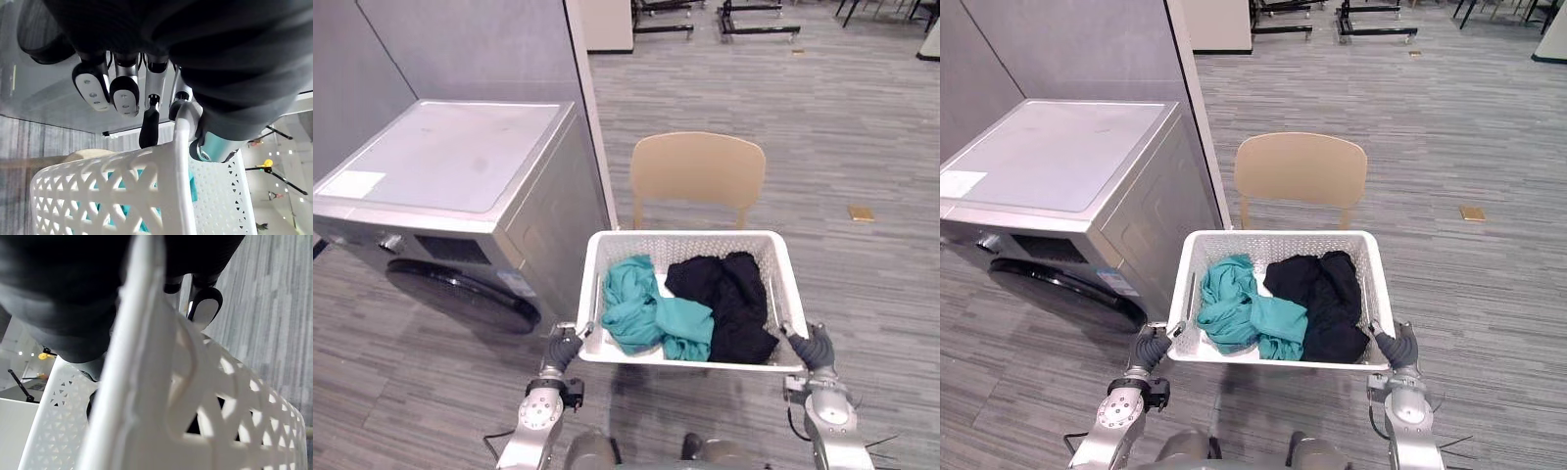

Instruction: Pick up the laundry basket with both hands and put the clothes into the washing machine.

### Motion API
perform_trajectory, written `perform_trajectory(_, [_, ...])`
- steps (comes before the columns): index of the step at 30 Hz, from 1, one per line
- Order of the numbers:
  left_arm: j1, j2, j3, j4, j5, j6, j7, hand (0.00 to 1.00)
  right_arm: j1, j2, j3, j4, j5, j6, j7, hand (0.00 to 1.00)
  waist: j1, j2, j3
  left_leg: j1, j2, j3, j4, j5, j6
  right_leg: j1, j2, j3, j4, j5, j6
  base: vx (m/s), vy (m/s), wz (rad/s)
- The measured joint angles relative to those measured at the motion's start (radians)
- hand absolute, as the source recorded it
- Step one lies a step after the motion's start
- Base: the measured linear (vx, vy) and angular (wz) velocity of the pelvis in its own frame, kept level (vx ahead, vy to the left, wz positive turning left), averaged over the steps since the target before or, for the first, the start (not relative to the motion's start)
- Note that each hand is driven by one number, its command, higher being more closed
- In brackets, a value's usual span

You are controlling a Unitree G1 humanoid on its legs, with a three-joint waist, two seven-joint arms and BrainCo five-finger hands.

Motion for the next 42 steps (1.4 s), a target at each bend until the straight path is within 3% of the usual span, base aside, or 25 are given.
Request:
perform_trajectory(1, [0.0, 0.0, 0.0, -0.001, 0.0, 0.0, 0.0, 1.0, 0.0, -0.001, 0.0, 0.001, 0.0, 0.0, 0.0, 1.0, 0.0, -0.003, 0.001, -0.007, -0.017, -0.024, -0.071, 0.006, -0.008, 0.002, -0.015, 0.01, 0.008, -0.013, 0.024, 0.3, 0.284, -0.52])
perform_trajectory(2, [0.005, -0.005, -0.001, -0.002, 0.0, 0.0, 0.0, 1.0, 0.001, -0.007, 0.0, 0.004, -0.001, 0.0, 0.0, 1.0, -0.001, 0.016, -0.003, 0.002, -0.035, -0.082, -0.276, 0.082, -0.039, 0.003, -0.021, 0.038, 0.026, -0.041, 0.077, 0.29, 0.318, -0.51])
perform_trajectory(3, [0.003, 0.0, -0.001, 0.008, 0.0, 0.002, 0.0, 1.0, -0.016, -0.013, 0.002, 0.033, -0.007, -0.001, 0.0, 1.0, -0.006, 0.041, 0.002, 0.023, -0.026, -0.118, -0.38, 0.198, -0.015, 0.009, -0.011, 0.074, 0.041, -0.073, 0.13, 0.26, 0.332, -0.53])
perform_trajectory(4, [0.0, 0.005, 0.002, 0.013, 0.0, 0.006, 0.001, 1.0, -0.022, 0.004, 0.003, 0.054, -0.011, 0.001, 0.0, 1.0, -0.008, 0.022, 0.004, 0.042, -0.04, -0.115, -0.393, 0.2, -0.023, 0.01, -0.027, 0.093, 0.041, -0.068, 0.132, 0.27, 0.332, -0.53])
perform_trajectory(5, [0.004, 0.023, 0.011, 0.007, 0.001, 0.007, 0.001, 1.0, -0.016, 0.026, 0.01, 0.067, -0.027, 0.003, 0.003, 1.0, -0.003, -0.024, 0.002, 0.075, -0.08, -0.084, -0.437, 0.19, -0.013, 0.014, -0.068, 0.124, 0.032, -0.076, 0.146, 0.23, 0.266, -0.43])
perform_trajectory(6, [0.007, 0.026, 0.015, 0.007, 0.001, 0.007, 0.001, 1.0, -0.014, 0.03, 0.015, 0.067, -0.038, 0.003, 0.002, 1.0, -0.003, -0.04, 0.0, 0.079, -0.097, -0.059, -0.443, 0.184, 0.005, 0.014, -0.089, 0.14, 0.011, -0.072, 0.158, 0.23, 0.236, -0.41])
perform_trajectory(8, [0.012, 0.029, 0.015, 0.005, 0.001, 0.009, 0.001, 1.0, -0.017, 0.029, 0.016, 0.067, -0.059, 0.003, 0.002, 1.0, -0.002, -0.046, -0.002, 0.079, -0.109, -0.021, -0.438, 0.172, 0.024, 0.015, -0.108, 0.172, -0.029, -0.042, 0.172, 0.13, 0.145, -0.39])
perform_trajectory(13, [-0.023, 0.041, 0.019, -0.006, 0.003, 0.015, 0.014, 1.0, -0.059, 0.028, 0.03, 0.1, -0.067, 0.002, -0.028, 1.0, -0.007, -0.056, 0.015, 0.054, -0.101, 0.039, -0.425, 0.167, 0.032, -0.041, -0.112, 0.231, -0.036, -0.021, 0.175, 0.05, 0.079, -0.42])
perform_trajectory(17, [-0.242, 0.05, 0.026, 0.06, 0.005, 0.014, 0.091, 1.0, -0.269, 0.011, 0.036, 0.188, -0.057, -0.003, -0.1, 1.0, -0.033, -0.046, 0.134, -0.139, -0.065, 0.041, -0.338, 0.167, 0.032, -0.279, -0.075, 0.247, 0.121, -0.021, 0.176, -0.2, 0.01, -0.26])
perform_trajectory(18, [-0.357, 0.052, 0.027, 0.114, 0.001, 0.015, 0.118, 1.0, -0.347, -0.003, 0.035, 0.211, -0.053, -0.001, -0.127, 1.0, -0.032, -0.044, 0.183, -0.225, -0.058, 0.043, -0.299, 0.167, 0.033, -0.377, -0.074, 0.248, 0.18, -0.027, 0.185, -0.34, 0.022, -0.21])
perform_trajectory(21, [-0.493, 0.061, 0.035, 0.158, -0.001, 0.02, 0.161, 1.0, -0.44, -0.008, 0.03, 0.217, -0.015, 0.017, -0.167, 1.0, -0.028, -0.042, 0.25, -0.341, -0.034, 0.056, -0.24, 0.16, 0.031, -0.516, -0.073, 0.251, 0.272, -0.034, 0.191, -0.21, 0.007, -0.17])
perform_trajectory(25, [-0.586, 0.067, 0.058, 0.159, -0.001, 0.023, 0.206, 1.0, -0.507, 0.017, 0.024, 0.216, 0.025, 0.02, -0.214, 1.0, -0.013, -0.043, 0.264, -0.437, -0.007, 0.059, -0.175, 0.152, 0.042, -0.624, -0.06, 0.249, 0.35, -0.052, 0.183, -0.14, -0.034, -0.1])
perform_trajectory(26, [-0.631, 0.068, 0.059, 0.167, -0.001, 0.023, 0.22, 0.0, -0.534, 0.017, 0.019, 0.216, 0.032, 0.02, -0.227, 0.0, -0.004, -0.042, 0.265, -0.465, 0.001, 0.061, -0.163, 0.152, 0.042, -0.655, -0.057, 0.245, 0.367, -0.053, 0.181, -0.08, -0.055, 0.02])
perform_trajectory(32, [-0.833, 0.028, 0.146, 0.236, -0.088, 0.018, 0.263, 0.0, -0.718, 0.022, 0.009, 0.174, 0.101, 0.009, -0.292, 0.0, -0.001, -0.034, 0.288, -0.569, 0.026, 0.05, -0.134, 0.166, 0.056, -0.746, -0.049, 0.216, 0.409, -0.053, 0.178, -0.03, -0.042, 0.08])
perform_trajectory(37, [-0.865, -0.024, 0.177, 0.244, -0.089, 0.003, 0.267, 0.0, -0.791, 0.052, 0.015, 0.163, 0.122, 0.001, -0.295, 0.0, 0.027, -0.035, 0.288, -0.581, 0.029, 0.049, -0.135, 0.171, 0.061, -0.757, -0.053, 0.207, 0.41, -0.056, 0.176, 0.07, -0.021, 0.03])
perform_trajectory(42, [-0.858, -0.076, 0.213, 0.246, -0.088, -0.005, 0.284, 0.0, -0.801, 0.07, 0.013, 0.164, 0.14, -0.005, -0.293, 0.0, 0.025, -0.035, 0.288, -0.577, 0.024, 0.039, -0.121, 0.175, 0.06, -0.747, -0.066, 0.172, 0.431, -0.059, 0.173, 0.09, -0.027, 0.08])
